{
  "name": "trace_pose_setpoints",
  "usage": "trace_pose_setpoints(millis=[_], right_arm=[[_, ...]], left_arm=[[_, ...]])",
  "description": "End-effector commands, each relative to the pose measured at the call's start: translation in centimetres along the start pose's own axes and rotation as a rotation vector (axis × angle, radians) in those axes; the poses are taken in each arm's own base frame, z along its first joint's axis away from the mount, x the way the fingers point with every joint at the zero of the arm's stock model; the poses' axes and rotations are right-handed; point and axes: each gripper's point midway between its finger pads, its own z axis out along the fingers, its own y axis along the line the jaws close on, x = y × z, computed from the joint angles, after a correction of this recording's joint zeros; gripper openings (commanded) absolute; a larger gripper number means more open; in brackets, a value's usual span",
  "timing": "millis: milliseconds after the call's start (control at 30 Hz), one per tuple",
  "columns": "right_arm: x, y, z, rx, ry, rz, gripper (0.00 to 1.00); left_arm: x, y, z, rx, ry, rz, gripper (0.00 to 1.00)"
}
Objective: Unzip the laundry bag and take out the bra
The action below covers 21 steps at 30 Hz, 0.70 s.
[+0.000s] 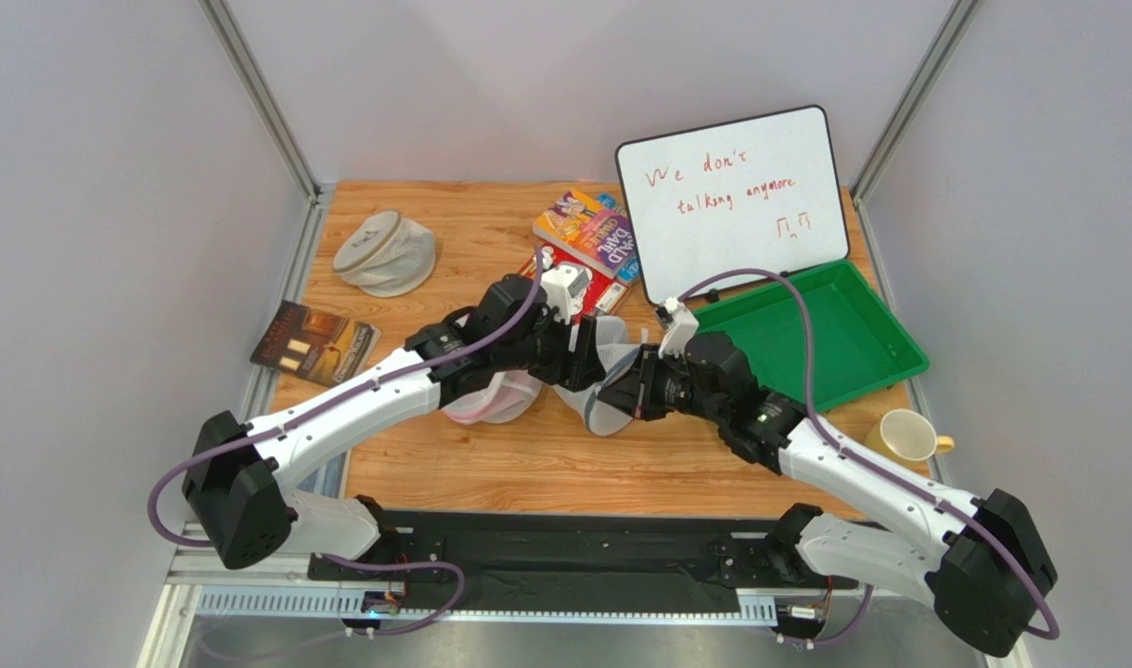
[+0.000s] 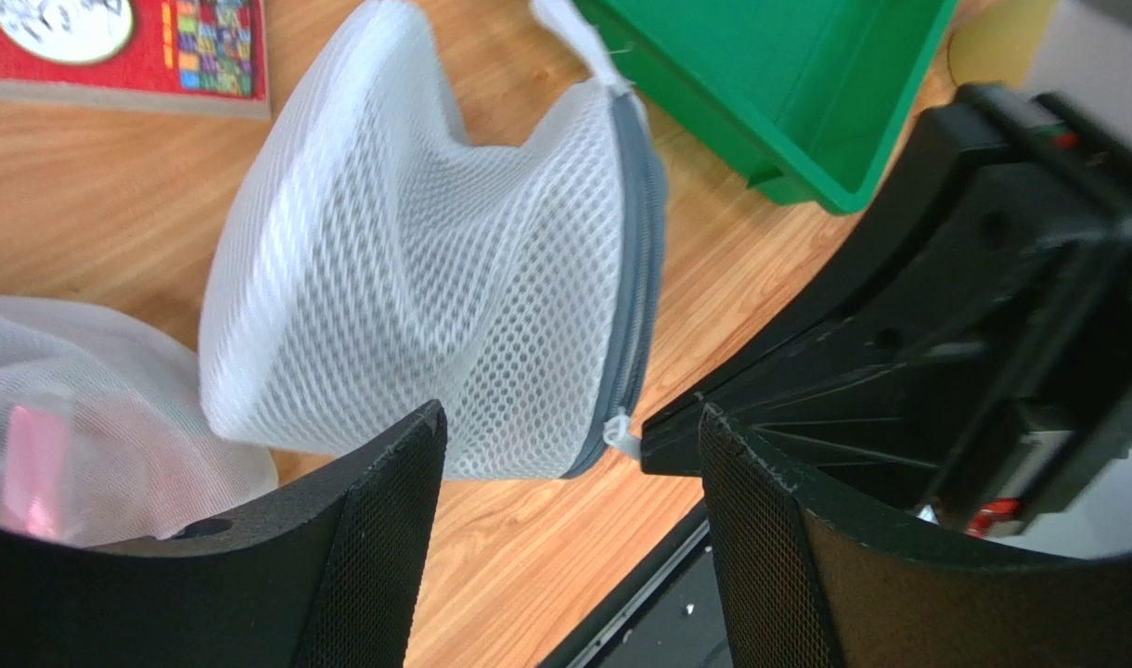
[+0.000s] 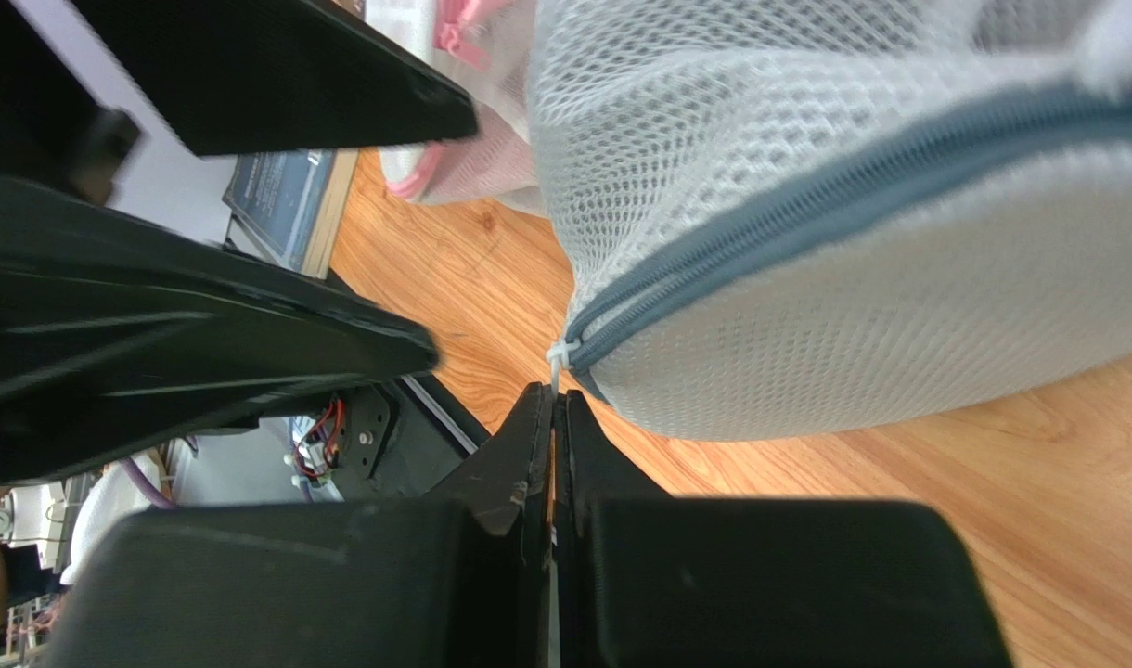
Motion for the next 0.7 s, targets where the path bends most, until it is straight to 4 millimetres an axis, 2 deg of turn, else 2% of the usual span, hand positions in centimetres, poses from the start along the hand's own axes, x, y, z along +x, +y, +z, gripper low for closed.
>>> trace_pose_setpoints(millis=[0,367,567,667], right_arm=[[-2.1,3.0,-0.1,-0.082,-0.057,-0.028,0.0],[-1.5,3.0,-0.5,-0.068,-0.051,-0.033,0.0],[-2.0,2.9,-0.9,-0.045,-0.067,-0.042,0.0],[-1.9,2.6,-1.1,-0.036,-0.07,-0.043,0.0]], left_arm=[[-0.5,-1.5,0.6,0.082,-0.029,-0.035,0.72],[0.9,-1.8,2.5,0.126,0.016,-0.055,0.67],[1.8,-1.9,2.9,0.146,0.051,-0.056,0.56],[1.9,-2.0,2.9,0.151,0.055,-0.053,0.46]])
